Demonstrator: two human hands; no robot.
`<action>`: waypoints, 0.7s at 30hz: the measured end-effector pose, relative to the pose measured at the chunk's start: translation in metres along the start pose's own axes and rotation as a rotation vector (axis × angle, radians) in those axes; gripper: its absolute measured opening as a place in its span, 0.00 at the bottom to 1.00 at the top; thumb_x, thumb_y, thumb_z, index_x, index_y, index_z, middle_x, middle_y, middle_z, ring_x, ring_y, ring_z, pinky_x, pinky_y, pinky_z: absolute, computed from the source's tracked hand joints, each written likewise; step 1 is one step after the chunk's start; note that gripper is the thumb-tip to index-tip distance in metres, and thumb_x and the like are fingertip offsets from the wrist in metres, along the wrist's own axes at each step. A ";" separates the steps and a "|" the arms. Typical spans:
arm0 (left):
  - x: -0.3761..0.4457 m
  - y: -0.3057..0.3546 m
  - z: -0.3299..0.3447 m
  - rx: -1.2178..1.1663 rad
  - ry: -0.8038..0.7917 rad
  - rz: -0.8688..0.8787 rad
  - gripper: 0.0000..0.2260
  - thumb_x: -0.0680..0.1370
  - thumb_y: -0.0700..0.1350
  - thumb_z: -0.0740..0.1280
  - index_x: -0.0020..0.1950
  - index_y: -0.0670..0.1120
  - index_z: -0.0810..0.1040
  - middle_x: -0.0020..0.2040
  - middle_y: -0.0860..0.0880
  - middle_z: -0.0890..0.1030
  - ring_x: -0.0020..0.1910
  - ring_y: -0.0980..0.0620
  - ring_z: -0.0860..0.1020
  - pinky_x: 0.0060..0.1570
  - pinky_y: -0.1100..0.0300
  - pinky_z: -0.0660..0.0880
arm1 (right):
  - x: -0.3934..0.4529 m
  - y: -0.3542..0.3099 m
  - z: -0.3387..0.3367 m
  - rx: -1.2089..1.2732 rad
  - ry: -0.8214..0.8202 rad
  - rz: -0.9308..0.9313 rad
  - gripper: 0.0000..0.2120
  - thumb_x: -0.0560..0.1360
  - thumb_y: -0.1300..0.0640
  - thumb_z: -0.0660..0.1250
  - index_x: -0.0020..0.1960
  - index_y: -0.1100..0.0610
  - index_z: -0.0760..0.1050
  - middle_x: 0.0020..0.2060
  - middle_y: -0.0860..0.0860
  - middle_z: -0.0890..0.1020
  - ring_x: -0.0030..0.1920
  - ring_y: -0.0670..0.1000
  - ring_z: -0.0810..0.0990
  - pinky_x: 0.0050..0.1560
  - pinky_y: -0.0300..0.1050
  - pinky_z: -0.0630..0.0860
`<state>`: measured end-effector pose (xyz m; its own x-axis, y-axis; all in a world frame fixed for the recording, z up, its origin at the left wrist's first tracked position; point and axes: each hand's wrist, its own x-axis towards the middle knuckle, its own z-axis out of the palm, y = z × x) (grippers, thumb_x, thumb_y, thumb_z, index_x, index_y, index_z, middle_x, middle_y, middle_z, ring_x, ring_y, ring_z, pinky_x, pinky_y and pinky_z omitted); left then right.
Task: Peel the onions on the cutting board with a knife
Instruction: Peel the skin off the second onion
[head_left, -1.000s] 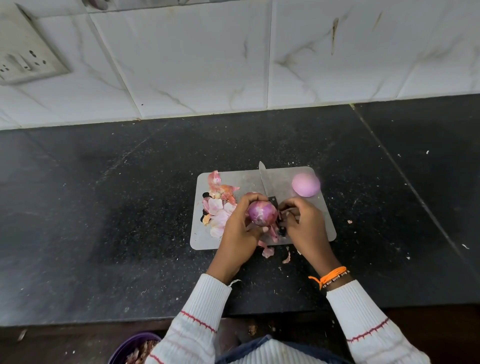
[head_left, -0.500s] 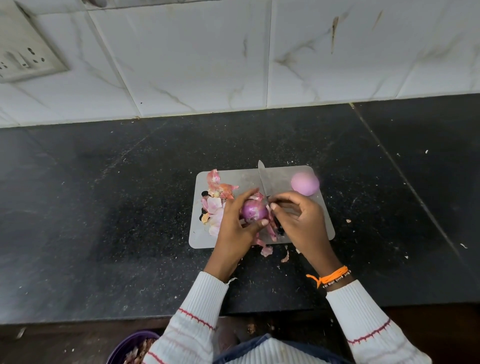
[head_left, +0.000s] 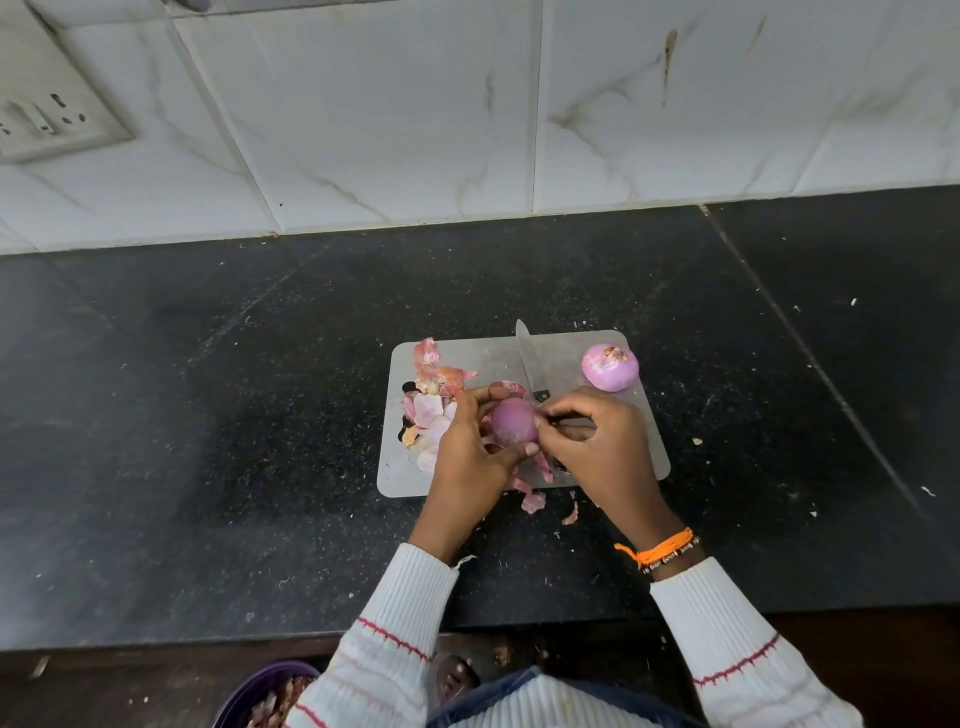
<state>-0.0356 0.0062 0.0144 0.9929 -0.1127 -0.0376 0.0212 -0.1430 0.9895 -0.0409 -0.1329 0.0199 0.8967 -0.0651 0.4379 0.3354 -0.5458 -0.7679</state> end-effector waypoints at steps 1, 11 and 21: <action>0.000 0.000 0.000 0.009 -0.002 0.004 0.25 0.69 0.32 0.72 0.61 0.45 0.68 0.56 0.52 0.76 0.55 0.57 0.76 0.51 0.68 0.75 | 0.000 0.000 0.000 -0.009 -0.001 -0.004 0.05 0.66 0.67 0.73 0.41 0.63 0.81 0.37 0.54 0.83 0.37 0.46 0.80 0.38 0.34 0.78; 0.002 -0.003 -0.001 -0.016 0.004 -0.032 0.25 0.69 0.34 0.74 0.61 0.45 0.69 0.56 0.51 0.76 0.55 0.57 0.75 0.51 0.68 0.75 | -0.001 0.001 0.002 0.101 0.023 0.179 0.05 0.71 0.66 0.70 0.47 0.61 0.81 0.38 0.48 0.82 0.39 0.41 0.81 0.41 0.29 0.77; 0.002 -0.003 -0.002 -0.053 0.023 -0.002 0.23 0.68 0.36 0.74 0.60 0.47 0.72 0.57 0.51 0.77 0.56 0.54 0.77 0.56 0.58 0.76 | 0.003 0.001 0.003 0.163 -0.003 0.221 0.05 0.69 0.64 0.72 0.45 0.60 0.81 0.39 0.52 0.83 0.42 0.43 0.81 0.43 0.31 0.76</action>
<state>-0.0339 0.0084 0.0115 0.9953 -0.0896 -0.0366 0.0284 -0.0904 0.9955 -0.0374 -0.1312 0.0195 0.9540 -0.1652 0.2500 0.1732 -0.3770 -0.9099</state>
